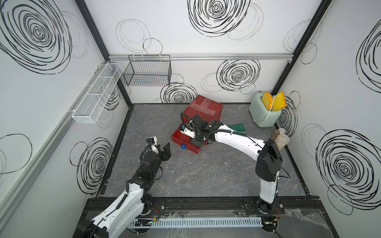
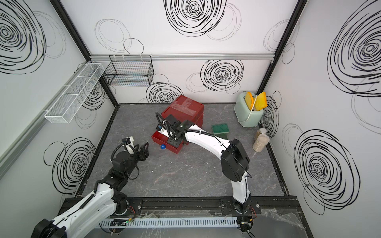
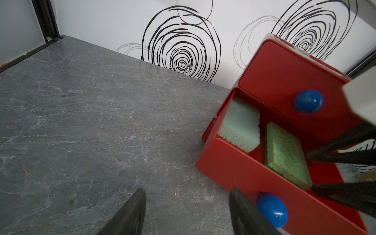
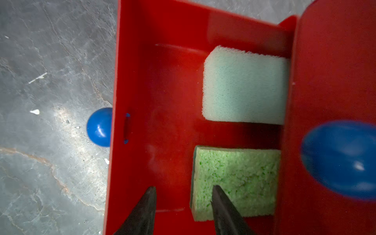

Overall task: Take the sponge out of the drawer
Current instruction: Pick up the sponge from the drawer.

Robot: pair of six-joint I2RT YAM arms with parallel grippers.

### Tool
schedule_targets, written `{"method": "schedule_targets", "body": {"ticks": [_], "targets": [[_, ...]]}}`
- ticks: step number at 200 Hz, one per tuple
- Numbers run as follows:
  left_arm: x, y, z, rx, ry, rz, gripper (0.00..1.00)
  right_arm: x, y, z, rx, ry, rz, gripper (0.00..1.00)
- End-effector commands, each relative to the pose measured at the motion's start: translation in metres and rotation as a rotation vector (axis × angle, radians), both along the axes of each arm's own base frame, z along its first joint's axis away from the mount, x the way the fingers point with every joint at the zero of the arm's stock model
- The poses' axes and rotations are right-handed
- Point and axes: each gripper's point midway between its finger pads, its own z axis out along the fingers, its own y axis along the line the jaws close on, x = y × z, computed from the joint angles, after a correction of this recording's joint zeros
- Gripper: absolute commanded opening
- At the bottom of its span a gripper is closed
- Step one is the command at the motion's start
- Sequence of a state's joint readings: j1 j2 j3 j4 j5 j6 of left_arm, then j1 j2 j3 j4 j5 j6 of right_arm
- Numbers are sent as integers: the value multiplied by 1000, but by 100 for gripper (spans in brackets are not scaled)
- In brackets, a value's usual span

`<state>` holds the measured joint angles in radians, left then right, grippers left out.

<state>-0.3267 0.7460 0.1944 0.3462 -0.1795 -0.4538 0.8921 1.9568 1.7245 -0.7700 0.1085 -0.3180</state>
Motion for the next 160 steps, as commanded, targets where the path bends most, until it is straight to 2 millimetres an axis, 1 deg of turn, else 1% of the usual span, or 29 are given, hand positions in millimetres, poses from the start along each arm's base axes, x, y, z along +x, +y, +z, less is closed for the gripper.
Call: {"method": "schedule_targets", "body": {"ticks": [1, 24, 78, 101, 142, 149, 160], "targets": [[3, 1, 12, -30, -45, 9, 69, 2, -3, -12, -47, 54, 20, 48], [4, 2, 12, -33, -47, 12, 69, 9, -3, -21, -66, 75, 18, 48], [5, 3, 12, -35, -45, 13, 68, 30, -18, -41, -131, 75, -33, 48], [5, 3, 11, -36, -44, 12, 68, 34, -19, -47, -134, 82, -35, 47], [5, 4, 13, -39, -48, 11, 69, 34, -22, -56, -144, 85, -31, 42], [5, 4, 12, -39, -47, 11, 69, 35, -22, -57, -144, 84, -32, 40], [5, 4, 13, -38, -49, 11, 69, 35, -23, -60, -145, 88, -31, 34]]}}
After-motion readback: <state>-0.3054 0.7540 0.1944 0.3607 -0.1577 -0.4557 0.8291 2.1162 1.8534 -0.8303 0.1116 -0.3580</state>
